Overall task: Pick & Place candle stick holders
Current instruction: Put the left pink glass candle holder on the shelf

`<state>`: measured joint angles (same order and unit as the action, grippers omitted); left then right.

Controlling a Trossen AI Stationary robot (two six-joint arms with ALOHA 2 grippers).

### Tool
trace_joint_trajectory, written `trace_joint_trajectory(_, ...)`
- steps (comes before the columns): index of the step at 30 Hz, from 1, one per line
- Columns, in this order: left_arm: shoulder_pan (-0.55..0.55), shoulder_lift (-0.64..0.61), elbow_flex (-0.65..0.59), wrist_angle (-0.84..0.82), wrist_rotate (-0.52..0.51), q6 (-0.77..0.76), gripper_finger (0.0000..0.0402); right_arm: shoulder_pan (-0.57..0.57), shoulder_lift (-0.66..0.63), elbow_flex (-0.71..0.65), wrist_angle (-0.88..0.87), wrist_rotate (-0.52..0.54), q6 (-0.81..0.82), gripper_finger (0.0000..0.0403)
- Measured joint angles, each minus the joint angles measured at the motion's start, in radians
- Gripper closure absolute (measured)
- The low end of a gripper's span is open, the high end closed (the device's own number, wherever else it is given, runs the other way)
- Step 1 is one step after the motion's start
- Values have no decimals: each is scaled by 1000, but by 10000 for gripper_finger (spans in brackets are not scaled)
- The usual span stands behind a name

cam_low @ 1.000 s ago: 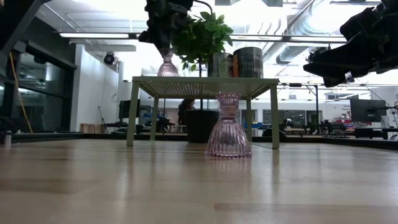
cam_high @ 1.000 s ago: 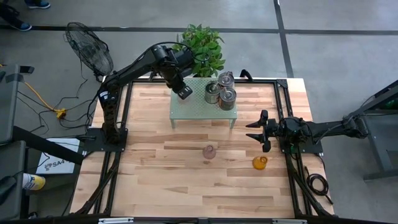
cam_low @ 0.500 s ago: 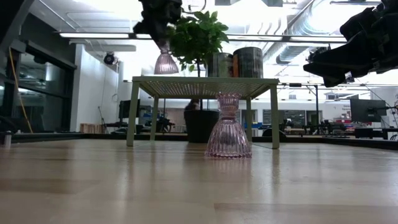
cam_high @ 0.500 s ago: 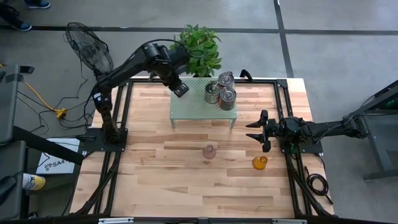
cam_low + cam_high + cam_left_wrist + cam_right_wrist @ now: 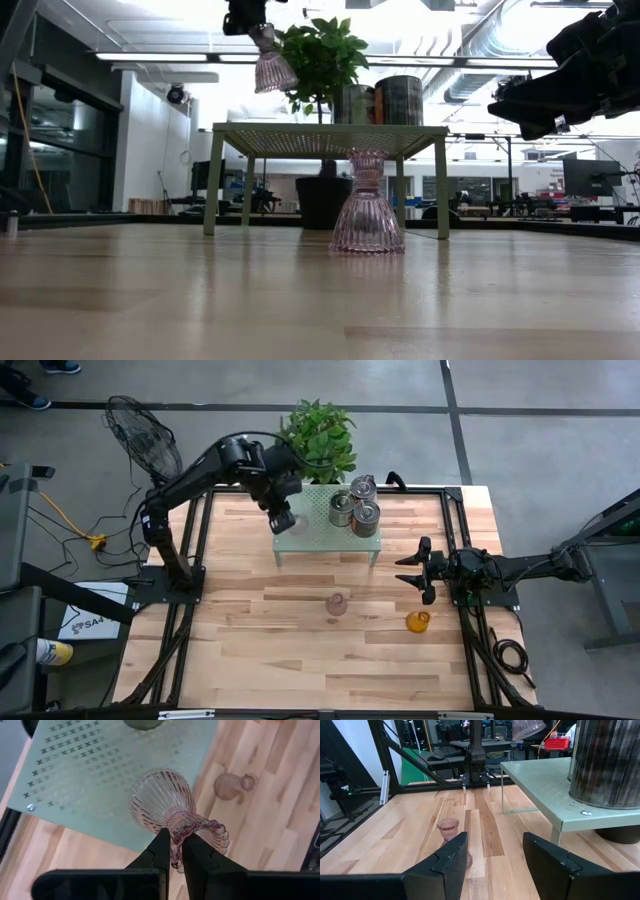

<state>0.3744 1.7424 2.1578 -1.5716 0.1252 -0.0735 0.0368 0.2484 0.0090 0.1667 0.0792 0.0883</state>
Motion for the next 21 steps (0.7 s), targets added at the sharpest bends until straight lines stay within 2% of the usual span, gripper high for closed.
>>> trace_joint_trajectory(21,-15,0,-169,1,-64,-44,381,0,0,0,0,0,0,217)
